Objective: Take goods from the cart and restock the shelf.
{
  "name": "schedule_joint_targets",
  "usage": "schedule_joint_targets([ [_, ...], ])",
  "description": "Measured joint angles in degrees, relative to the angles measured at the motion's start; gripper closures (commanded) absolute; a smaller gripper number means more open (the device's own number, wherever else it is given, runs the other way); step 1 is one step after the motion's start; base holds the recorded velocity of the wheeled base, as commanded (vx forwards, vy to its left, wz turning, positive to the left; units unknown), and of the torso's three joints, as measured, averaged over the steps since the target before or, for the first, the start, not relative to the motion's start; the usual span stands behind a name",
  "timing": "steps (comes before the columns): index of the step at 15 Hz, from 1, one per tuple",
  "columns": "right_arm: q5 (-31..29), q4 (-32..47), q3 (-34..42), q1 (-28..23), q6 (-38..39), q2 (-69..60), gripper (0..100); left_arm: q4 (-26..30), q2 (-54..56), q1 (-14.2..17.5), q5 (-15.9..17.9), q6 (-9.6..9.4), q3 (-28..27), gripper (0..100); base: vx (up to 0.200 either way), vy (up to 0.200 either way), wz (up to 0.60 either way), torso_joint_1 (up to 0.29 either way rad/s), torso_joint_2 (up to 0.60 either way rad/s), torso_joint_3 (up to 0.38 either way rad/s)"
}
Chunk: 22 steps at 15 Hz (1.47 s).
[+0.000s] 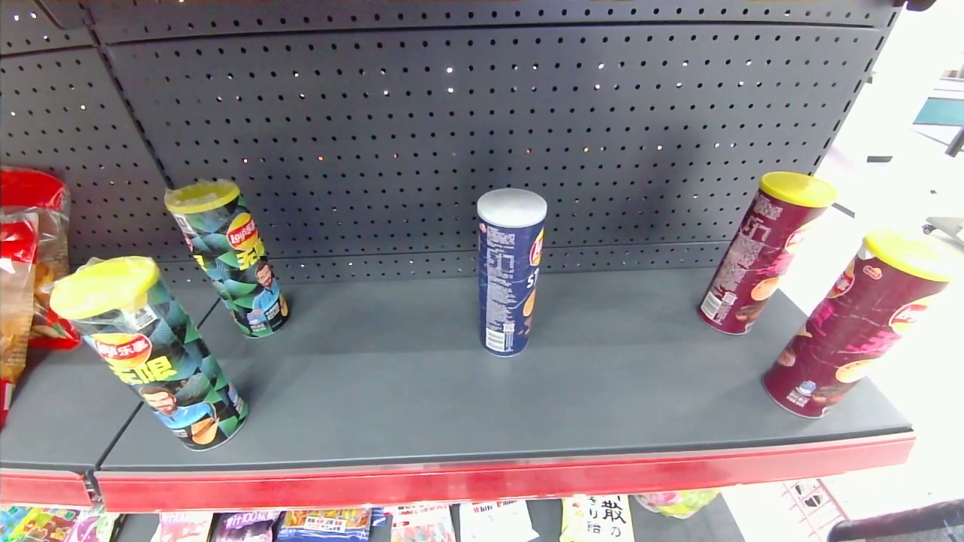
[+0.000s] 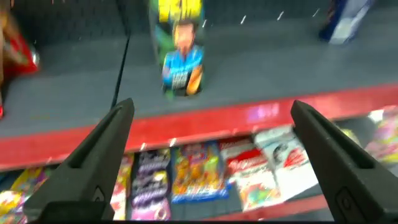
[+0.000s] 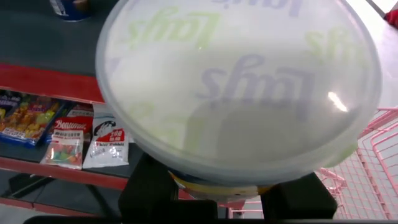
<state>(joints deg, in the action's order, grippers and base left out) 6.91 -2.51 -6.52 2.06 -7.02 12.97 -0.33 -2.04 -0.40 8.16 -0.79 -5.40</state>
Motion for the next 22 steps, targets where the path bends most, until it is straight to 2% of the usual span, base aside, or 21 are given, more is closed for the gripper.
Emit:
schedule_joint_targets([
  [1, 0.2, -0.1, 1.3, 0.2, 0.0, -1.3, 100, 0.1, -3.0, -0.4, 1.1, 1.15, -4.5, 0, 0.000, 0.000, 0.00, 0.000, 0.00, 0.000],
  [2, 0.3, 0.0, 2.5, 0.3, 0.0, -2.1, 100, 0.1, -7.4, -1.2, 3.6, 1.52, -9.2, 0, 0.000, 0.000, 0.00, 0.000, 0.00, 0.000],
  [3, 0.3, -0.2, 3.5, 0.4, 0.0, -2.8, 100, 0.0, -12.6, -2.2, 7.2, 1.12, -13.7, 0, 0.000, 0.000, 0.00, 0.000, 0.00, 0.000],
  [6, 0.9, 0.2, 5.5, 0.5, 0.1, -4.8, 100, -0.3, -29.7, -6.4, 20.0, -1.28, -24.6, 0, 0.000, 0.000, 0.00, 0.000, 0.00, 0.000],
  [8, 1.2, 1.0, 5.5, 0.4, 0.1, -5.3, 100, -3.5, -40.7, -9.4, 23.6, -3.52, -29.4, 0, 0.000, 0.000, 0.00, 0.000, 0.00, 0.000],
  [11, 1.1, 1.1, 5.5, 0.4, 0.1, -5.6, 100, -8.0, -60.3, -15.3, 26.0, -5.74, -37.6, 0, 0.000, 0.000, 0.00, 0.000, 0.00, 0.000],
  [13, 1.1, 1.1, 5.4, 0.3, 0.1, -5.8, 100, -9.8, -72.7, -19.1, 26.8, -7.23, -45.3, 0, 0.000, 0.000, 0.00, 0.000, 0.00, 0.000],
  [15, 1.1, 1.1, 5.4, 0.2, 0.1, -5.9, 100, -10.9, -83.1, -21.9, 27.4, -9.58, -52.0, 0, 0.000, 0.000, 0.00, 0.000, 0.00, 0.000],
  [18, 0.7, 1.1, 5.4, 0.1, 0.2, -6.0, 100, -11.2, -94.5, -24.5, 27.9, -12.04, -60.2, 0, 0.000, 0.000, 0.00, 0.000, 0.00, 0.000],
  [22, 0.7, 1.1, 5.5, -0.3, 0.2, -6.1, 100, -11.2, -103.5, -26.2, 28.0, -12.48, -68.6, 0, 0.000, 0.000, 0.00, 0.000, 0.00, 0.000],
])
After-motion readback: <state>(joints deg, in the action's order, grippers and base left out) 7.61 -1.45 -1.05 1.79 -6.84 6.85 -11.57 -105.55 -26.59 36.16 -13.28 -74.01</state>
